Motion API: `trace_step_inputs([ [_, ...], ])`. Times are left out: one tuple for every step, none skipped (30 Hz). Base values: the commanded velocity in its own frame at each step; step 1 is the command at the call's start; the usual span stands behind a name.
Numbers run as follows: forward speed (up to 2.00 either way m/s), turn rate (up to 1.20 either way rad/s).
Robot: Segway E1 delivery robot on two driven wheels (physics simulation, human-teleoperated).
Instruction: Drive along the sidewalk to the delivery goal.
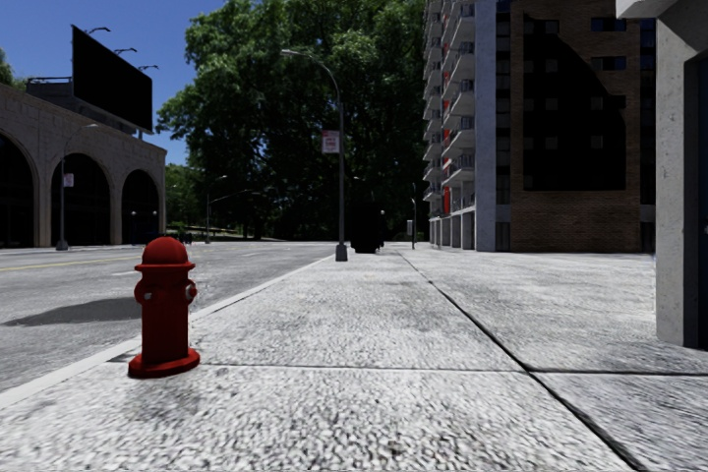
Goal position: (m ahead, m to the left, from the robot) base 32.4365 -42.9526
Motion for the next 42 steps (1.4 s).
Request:
trace_step_inputs([
  [2.0,-0.38],
  [2.0,-0.41],
  [2.0,-0.41],
  [2.0,-0.42],
  [2.0,-0.43],
  [2.0,-0.44],
  [2.0,-0.44],
  [2.0,-0.45],
  [2.0,-0.46],
  [2.0,-0.46],
  [2.0,-0.46],
  [2.0,-0.47],
  [2.0,-0.48],
  [2.0,-0.48],
  [2.0,-0.48],
  [2.0,-0.48],
  [2.0,-0.48],
  [2.0,-0.48],
  [2.0,-0.48],
  [2.0,-0.48],
  [2.0,-0.48],
  [2.0,-0.48],
  [2.0,-0.48],
  [2.0,-0.48],
  [2.0,-0.48],
  [2.0,-0.48],
  [2.0,-0.48],
  [2.0,-0.48],
  [2.0,-0.48],
  [2.0,-0.48],
  [2.0,-0.48],
  [2.0,-0.48],
  [2.0,-0.48],
  [2.0,-0.48],
  [2.0,-0.48],
  [2.0,-0.48],
  [2.0,-0.48],
  [2.0,-0.48],
  [2.0,-0.49],
  [2.0,-0.49],
  [2.0,-0.49],
  [2.0,-0.49],
])
